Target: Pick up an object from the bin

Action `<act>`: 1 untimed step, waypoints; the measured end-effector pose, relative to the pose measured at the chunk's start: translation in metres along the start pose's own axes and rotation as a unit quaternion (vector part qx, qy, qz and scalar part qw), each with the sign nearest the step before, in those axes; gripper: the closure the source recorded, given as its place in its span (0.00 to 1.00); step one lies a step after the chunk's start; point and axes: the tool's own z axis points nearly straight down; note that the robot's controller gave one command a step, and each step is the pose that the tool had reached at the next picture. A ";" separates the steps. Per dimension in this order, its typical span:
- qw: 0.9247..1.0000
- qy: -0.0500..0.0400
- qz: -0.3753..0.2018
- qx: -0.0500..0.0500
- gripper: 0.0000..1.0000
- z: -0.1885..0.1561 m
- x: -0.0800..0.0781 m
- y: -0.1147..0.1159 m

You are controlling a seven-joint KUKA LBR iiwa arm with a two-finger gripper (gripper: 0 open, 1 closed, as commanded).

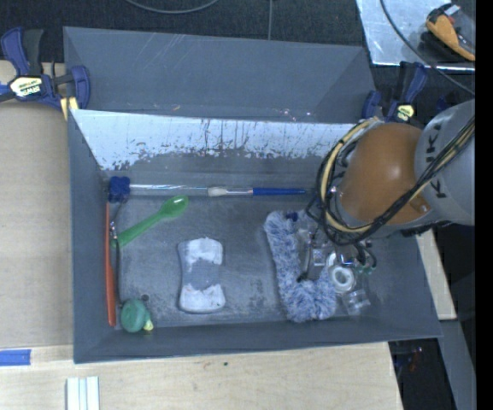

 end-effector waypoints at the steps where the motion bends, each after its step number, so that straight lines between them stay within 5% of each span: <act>1: 1.000 0.006 -0.022 0.000 1.00 -0.027 -0.016 0.018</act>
Offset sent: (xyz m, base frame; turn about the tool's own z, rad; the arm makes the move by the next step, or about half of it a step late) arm 0.0355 0.0219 0.1022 -0.0451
